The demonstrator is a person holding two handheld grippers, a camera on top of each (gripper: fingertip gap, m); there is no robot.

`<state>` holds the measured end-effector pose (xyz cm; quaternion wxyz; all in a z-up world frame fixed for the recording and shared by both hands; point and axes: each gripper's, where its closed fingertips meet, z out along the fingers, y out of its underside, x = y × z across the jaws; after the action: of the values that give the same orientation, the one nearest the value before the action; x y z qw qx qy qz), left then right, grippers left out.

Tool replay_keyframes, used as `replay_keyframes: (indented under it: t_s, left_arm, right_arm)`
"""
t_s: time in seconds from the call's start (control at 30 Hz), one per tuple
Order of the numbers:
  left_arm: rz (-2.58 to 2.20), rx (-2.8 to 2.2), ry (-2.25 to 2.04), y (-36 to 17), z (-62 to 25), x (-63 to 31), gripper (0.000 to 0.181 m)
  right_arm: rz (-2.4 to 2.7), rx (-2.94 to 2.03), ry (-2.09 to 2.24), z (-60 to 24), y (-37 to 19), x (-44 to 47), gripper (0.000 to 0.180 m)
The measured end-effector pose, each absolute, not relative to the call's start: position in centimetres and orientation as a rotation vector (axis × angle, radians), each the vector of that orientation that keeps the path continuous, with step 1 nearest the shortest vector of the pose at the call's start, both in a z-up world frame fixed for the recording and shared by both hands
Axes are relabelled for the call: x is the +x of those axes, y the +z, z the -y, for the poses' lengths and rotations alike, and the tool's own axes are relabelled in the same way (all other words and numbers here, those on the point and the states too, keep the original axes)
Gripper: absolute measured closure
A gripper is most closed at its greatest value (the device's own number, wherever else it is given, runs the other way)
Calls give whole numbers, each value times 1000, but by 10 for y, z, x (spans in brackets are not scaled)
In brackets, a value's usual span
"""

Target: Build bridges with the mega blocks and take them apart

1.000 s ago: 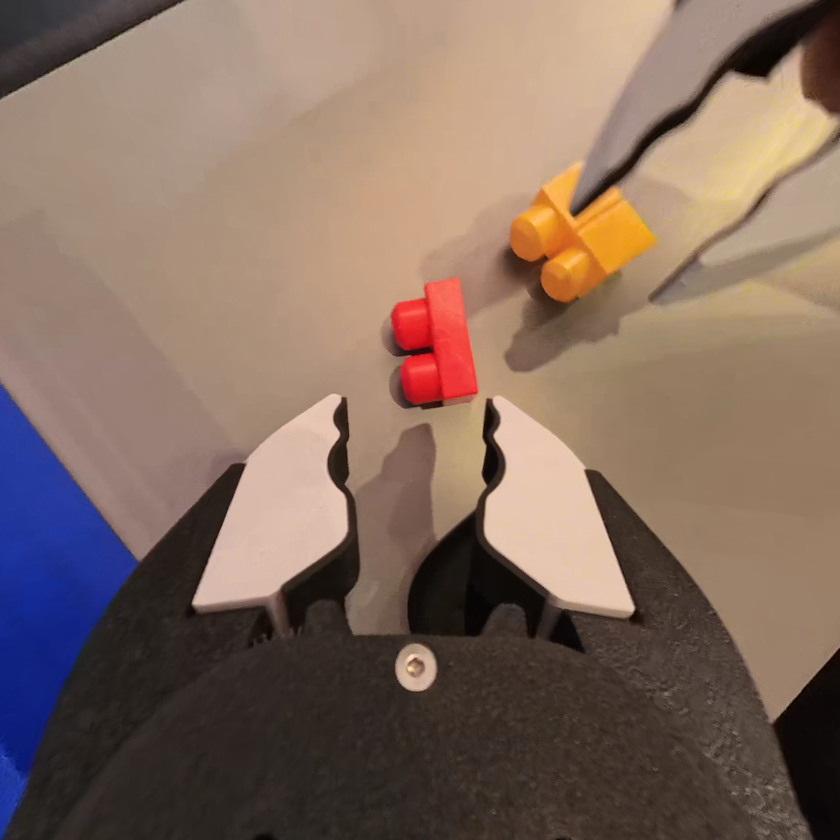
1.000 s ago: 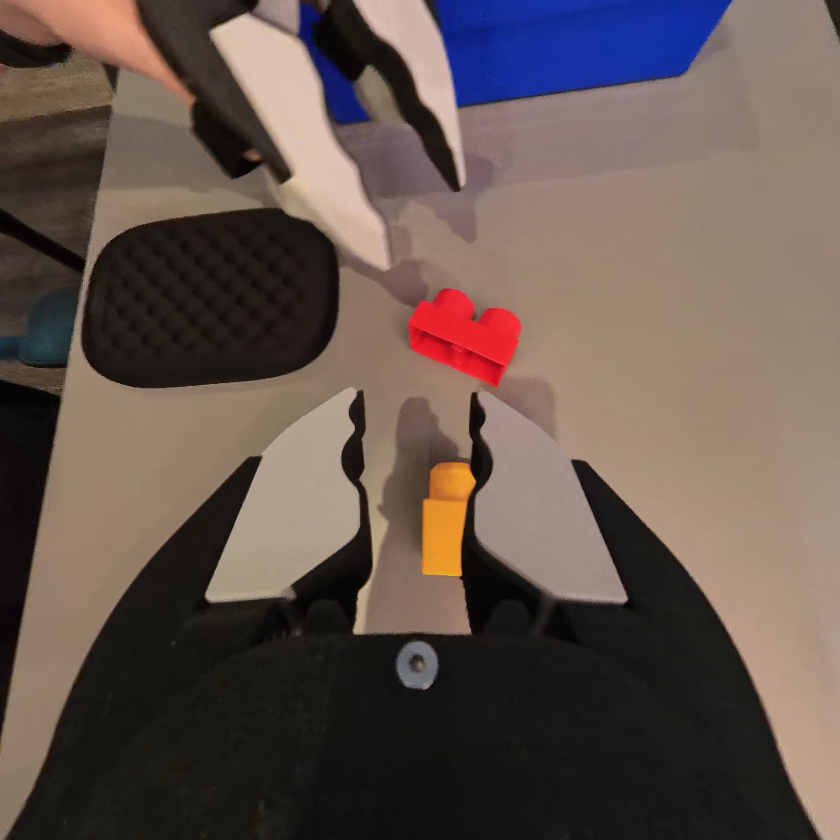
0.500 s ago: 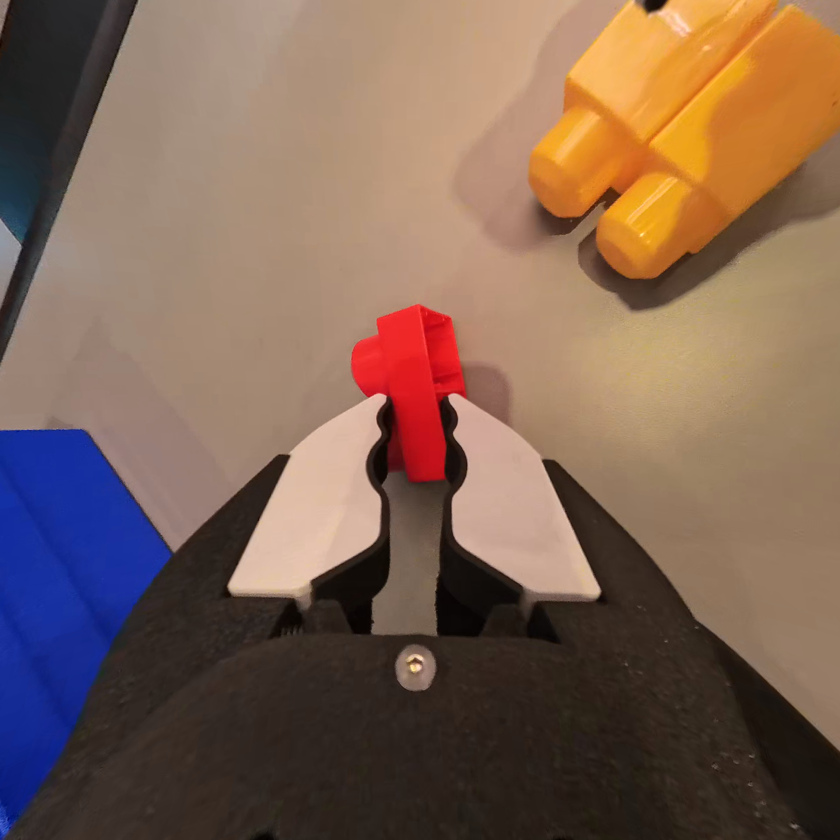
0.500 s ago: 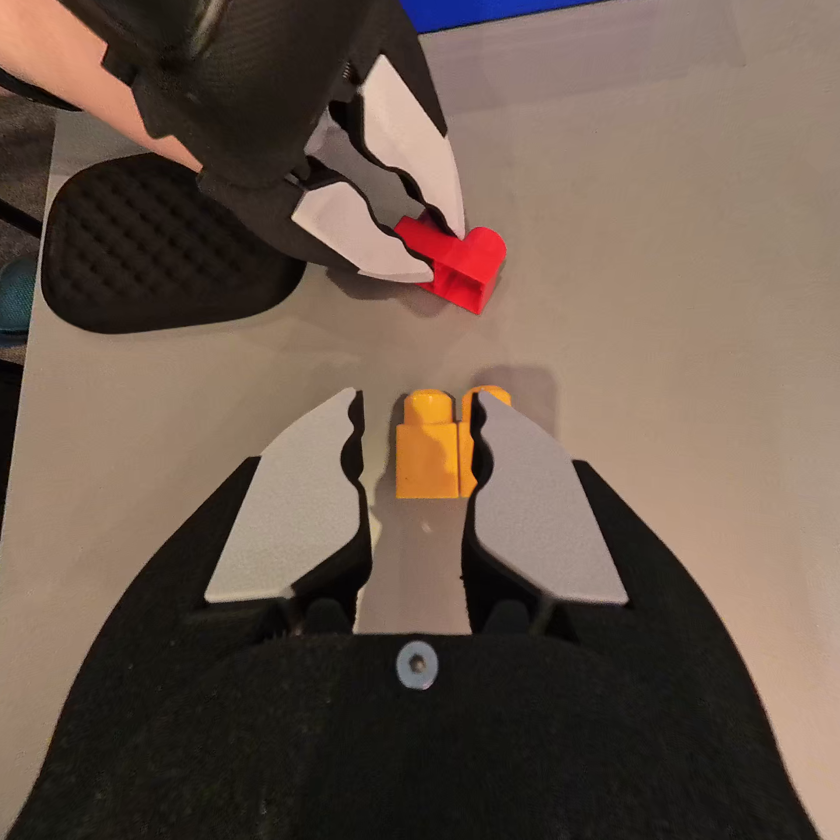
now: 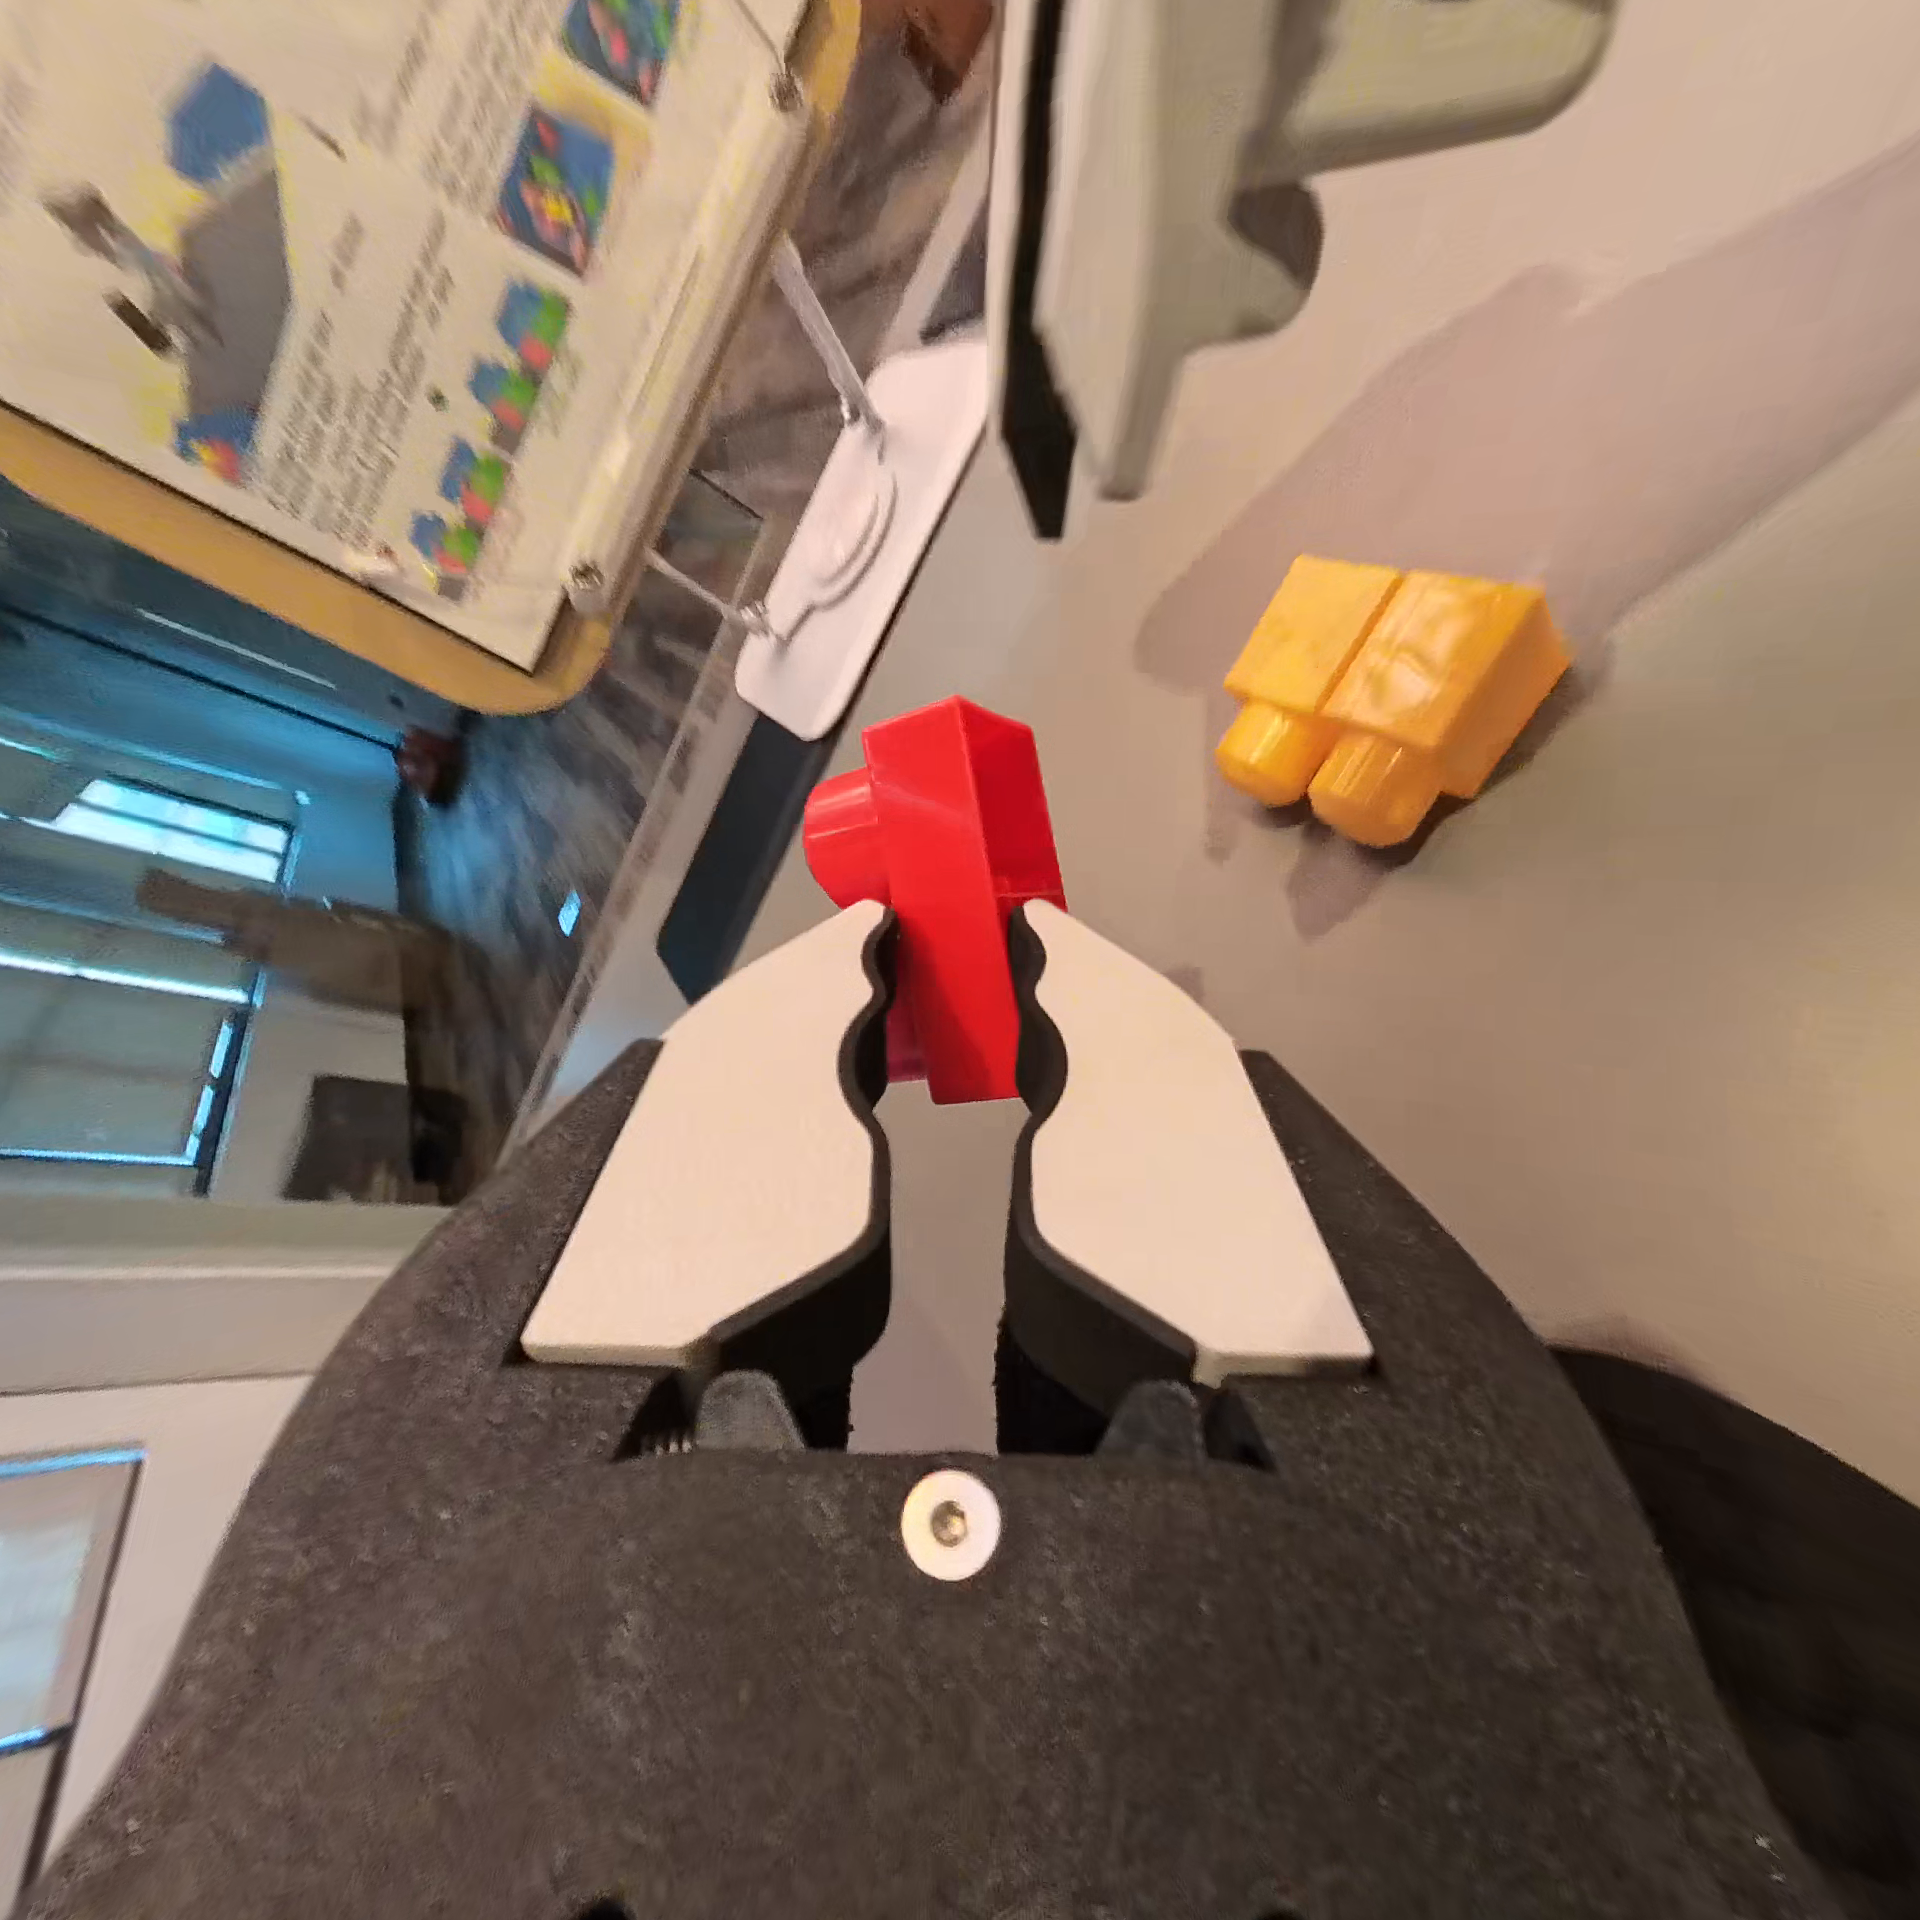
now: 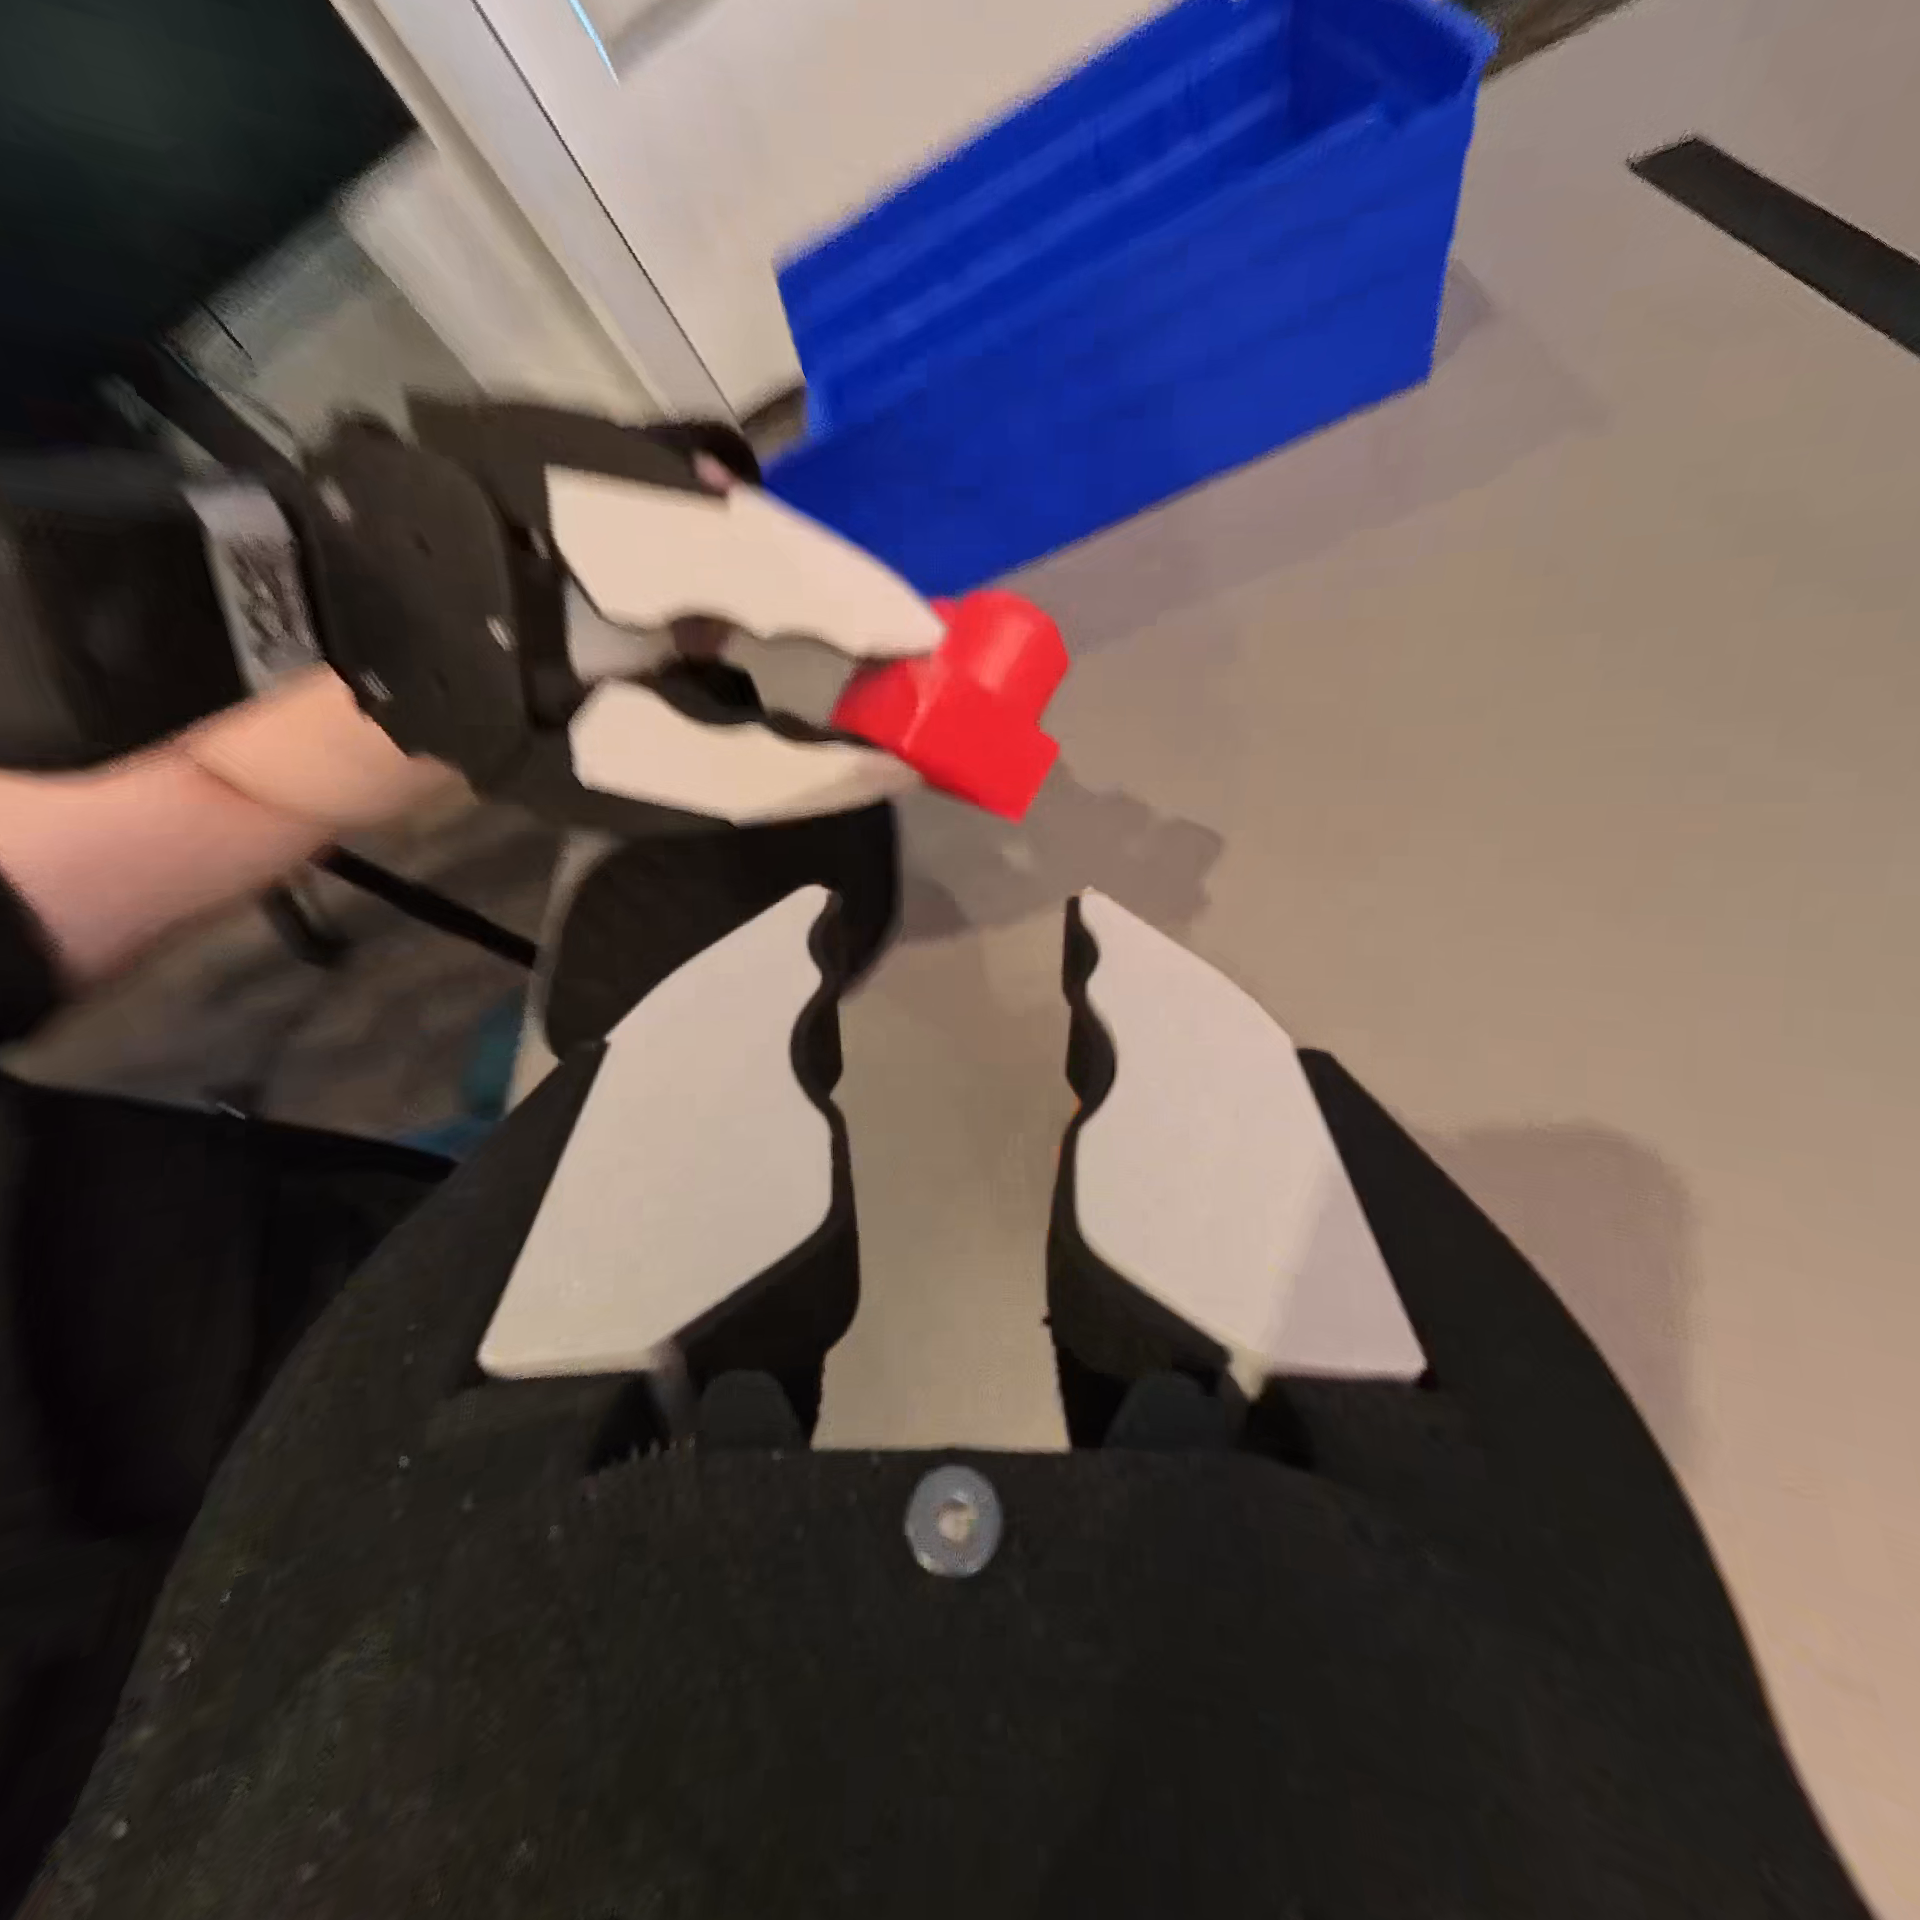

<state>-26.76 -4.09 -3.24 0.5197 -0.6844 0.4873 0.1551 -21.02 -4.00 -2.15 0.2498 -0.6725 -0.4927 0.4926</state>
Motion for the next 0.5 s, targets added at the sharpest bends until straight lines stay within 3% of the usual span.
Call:
replay_keyframes:
  t_s: [0.07, 0.27, 0.33, 0.43, 0.5]
  left_arm:
    - [-1186, -1610, 361, -28, 45, -259, 161]
    - [-1218, -1556, 337, -24, 47, -235, 161]
    - [-1227, -1548, 323, -23, 47, -228, 161]
    - [-1233, -1570, 301, -27, 45, -223, 160]
    - [-1217, -1587, 243, -29, 46, -219, 159]
  right_arm:
    - [1239, -1826, 1492, 44, -6, -214, 142]
    - [1113, -1930, 1555, 42, -10, -218, 120]
    - [1116, -1960, 1623, 48, -14, -222, 122]
    - [1125, -2008, 1618, 46, -22, -221, 141]
    - [1132, -2023, 1640, 46, -25, -218, 141]
